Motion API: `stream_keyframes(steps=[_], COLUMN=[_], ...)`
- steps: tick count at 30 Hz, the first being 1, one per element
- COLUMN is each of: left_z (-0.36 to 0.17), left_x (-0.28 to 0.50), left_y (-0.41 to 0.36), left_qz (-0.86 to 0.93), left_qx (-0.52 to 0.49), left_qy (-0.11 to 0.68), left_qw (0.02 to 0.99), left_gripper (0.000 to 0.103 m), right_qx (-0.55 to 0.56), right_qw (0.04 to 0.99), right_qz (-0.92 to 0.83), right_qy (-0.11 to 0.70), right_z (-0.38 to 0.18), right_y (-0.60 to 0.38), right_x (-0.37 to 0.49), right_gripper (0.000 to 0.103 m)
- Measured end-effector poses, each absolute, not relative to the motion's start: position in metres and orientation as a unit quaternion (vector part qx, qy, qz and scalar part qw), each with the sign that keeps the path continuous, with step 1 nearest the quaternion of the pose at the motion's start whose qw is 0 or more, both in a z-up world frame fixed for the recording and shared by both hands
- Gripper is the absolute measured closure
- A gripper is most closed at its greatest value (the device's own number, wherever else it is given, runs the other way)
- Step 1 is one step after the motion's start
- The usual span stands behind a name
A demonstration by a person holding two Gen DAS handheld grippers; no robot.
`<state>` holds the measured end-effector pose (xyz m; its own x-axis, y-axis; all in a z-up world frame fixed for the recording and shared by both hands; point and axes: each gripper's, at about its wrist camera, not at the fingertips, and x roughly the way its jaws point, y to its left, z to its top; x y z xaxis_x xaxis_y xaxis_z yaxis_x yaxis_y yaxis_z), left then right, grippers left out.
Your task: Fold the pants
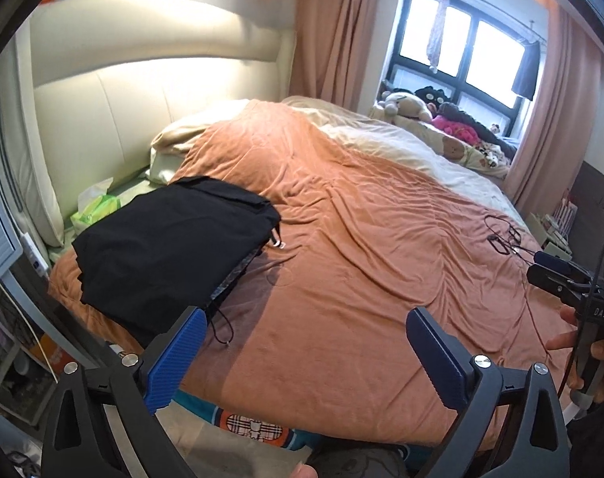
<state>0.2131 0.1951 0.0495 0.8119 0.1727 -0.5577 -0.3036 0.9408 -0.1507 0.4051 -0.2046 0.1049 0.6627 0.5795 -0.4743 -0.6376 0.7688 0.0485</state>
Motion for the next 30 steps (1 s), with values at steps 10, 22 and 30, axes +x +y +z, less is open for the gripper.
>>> stream_keyframes(steps=[10,22,30], left_z=[0.061,0.065,0.061], left_x=[0.187,0.153,0.125], left_y=[0.138,0.075,0.045], left_qz=[0.105,0.069,0.069], left_qx=[-0.082,-0.062,-0.044], left_qy=[0.248,0.215,0.182], left_qw=[0.96,0.972,0.98], left_gripper=[0.001,0.001,0.001], right_qx=[-0.046,-0.035,-0.032], right_qw=[0.92,0.939,0.952], right_qz=[0.317,0.274,0.24], right_qy=[0.224,0.202,0.189], right_z=[0.106,0.106,0.084], right_y=[-0.255,-0.302,-0.321], right_x=[0.356,0.299,0.251], right_gripper=[0.0,0.0,0.0])
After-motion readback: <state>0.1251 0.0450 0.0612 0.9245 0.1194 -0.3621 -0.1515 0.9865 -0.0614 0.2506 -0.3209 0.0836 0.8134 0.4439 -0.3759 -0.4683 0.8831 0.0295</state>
